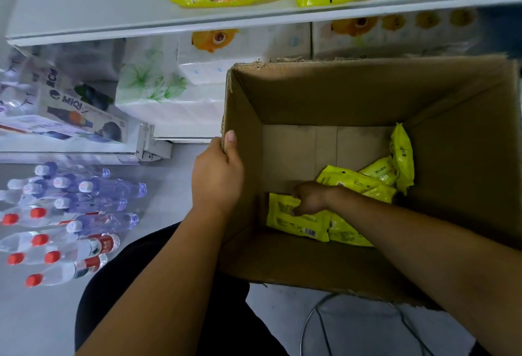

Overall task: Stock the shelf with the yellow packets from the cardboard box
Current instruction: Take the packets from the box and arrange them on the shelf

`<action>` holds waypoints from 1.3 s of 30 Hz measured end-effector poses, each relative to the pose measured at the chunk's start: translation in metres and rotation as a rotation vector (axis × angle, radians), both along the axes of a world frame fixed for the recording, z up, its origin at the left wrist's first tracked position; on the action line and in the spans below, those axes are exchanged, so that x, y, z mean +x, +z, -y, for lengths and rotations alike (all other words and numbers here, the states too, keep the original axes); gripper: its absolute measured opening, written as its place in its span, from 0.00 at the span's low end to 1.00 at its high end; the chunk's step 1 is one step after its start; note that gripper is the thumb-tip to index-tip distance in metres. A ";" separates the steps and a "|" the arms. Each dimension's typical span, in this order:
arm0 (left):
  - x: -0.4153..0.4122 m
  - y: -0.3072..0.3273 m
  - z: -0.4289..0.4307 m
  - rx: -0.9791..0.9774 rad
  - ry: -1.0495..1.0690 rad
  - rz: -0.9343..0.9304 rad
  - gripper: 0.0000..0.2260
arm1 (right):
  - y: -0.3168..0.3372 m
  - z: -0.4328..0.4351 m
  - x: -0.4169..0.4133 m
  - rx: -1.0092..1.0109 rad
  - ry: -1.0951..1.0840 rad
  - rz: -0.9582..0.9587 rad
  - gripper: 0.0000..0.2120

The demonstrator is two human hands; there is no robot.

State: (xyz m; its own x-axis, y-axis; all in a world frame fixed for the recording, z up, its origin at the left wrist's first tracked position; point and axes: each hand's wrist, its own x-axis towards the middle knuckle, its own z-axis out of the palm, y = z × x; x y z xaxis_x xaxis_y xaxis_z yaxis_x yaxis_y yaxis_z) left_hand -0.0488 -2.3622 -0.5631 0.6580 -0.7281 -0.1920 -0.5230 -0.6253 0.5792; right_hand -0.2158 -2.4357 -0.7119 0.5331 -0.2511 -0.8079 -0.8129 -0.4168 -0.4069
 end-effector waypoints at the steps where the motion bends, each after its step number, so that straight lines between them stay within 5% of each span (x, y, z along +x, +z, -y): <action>1: 0.001 -0.001 0.000 0.001 0.003 0.003 0.19 | -0.003 -0.006 -0.003 -0.019 -0.009 0.024 0.30; 9: 0.005 -0.001 -0.002 0.037 -0.007 0.015 0.20 | -0.004 -0.015 -0.023 0.009 -0.272 0.138 0.26; 14: 0.000 0.008 -0.001 0.077 -0.010 0.034 0.22 | 0.032 0.001 -0.055 0.180 -0.763 0.295 0.15; 19: -0.012 0.019 -0.003 0.155 0.020 0.094 0.24 | 0.088 0.007 -0.085 0.411 -1.111 0.515 0.46; 23: -0.040 0.038 -0.009 -0.035 0.080 0.109 0.21 | 0.154 0.002 -0.100 0.514 -1.153 0.710 0.24; 26: -0.073 0.072 -0.020 -0.338 0.027 -0.111 0.18 | 0.187 -0.005 -0.110 0.627 -1.181 0.856 0.24; 29: -0.109 0.100 -0.037 -0.421 0.065 -0.807 0.18 | 0.212 -0.019 -0.115 0.709 -1.152 0.914 0.25; 31: -0.120 0.102 -0.049 -0.445 0.122 -1.106 0.23 | 0.225 -0.028 -0.116 0.679 -1.093 0.920 0.25; 39: -0.129 0.102 -0.058 -0.626 0.445 -1.215 0.15 | 0.245 -0.046 -0.121 0.146 -1.167 0.825 0.20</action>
